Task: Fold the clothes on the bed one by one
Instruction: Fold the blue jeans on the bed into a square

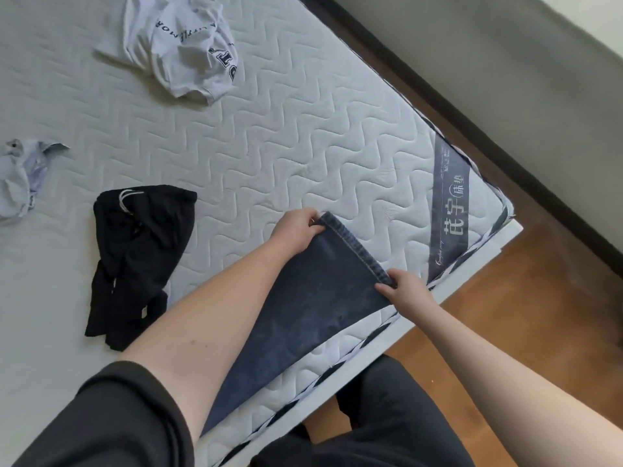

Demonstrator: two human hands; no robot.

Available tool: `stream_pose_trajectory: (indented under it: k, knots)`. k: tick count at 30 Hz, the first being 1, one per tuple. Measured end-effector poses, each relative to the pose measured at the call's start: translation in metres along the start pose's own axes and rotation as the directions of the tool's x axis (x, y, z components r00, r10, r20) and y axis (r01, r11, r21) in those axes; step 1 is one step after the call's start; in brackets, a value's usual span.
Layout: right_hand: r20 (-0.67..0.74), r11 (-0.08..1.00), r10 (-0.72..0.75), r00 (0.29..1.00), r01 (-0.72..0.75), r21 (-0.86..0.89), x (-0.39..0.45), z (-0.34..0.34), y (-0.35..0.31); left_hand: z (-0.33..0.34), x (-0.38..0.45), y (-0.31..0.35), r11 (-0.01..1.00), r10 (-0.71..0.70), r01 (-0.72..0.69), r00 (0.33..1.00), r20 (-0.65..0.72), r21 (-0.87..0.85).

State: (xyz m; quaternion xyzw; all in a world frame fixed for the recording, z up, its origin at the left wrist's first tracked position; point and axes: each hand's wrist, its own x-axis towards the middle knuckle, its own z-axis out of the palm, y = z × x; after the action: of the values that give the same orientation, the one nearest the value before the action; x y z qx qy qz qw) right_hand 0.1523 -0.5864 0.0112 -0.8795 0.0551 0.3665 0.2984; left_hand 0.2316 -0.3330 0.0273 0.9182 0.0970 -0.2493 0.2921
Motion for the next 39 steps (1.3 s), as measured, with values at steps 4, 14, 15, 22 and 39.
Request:
stream_pose_trajectory:
  k: [4, 14, 15, 22, 39]
  knots:
    - [-0.036, 0.994, 0.086, 0.996, -0.084, 0.063, 0.033, 0.024, 0.022, 0.036, 0.032, -0.010, 0.999, -0.039, 0.039, 0.999, 0.011, 0.025]
    - [-0.068, 0.961, 0.266, 0.962, -0.259, 0.093, 0.094, 0.061, 0.075, 0.099, 0.099, -0.017, 0.965, -0.049, 0.049, 0.999, -0.009, 0.259]
    - [-0.070, 0.961, 0.270, 0.960, -0.264, 0.087, 0.100, 0.064, 0.077, 0.102, 0.103, -0.021, 0.960, -0.059, 0.063, 0.998, -0.024, 0.274]
    - [-0.021, 0.939, 0.282, 0.959, -0.272, 0.213, 0.117, 0.072, 0.079, 0.120, 0.117, -0.039, 0.950, -0.266, 0.243, 0.958, 0.103, 0.196]
    - [-0.077, 0.952, 0.248, 0.966, -0.228, 0.203, 0.092, 0.032, 0.091, 0.109, 0.105, -0.020, 0.995, -0.088, 0.088, 0.996, 0.005, -0.050]
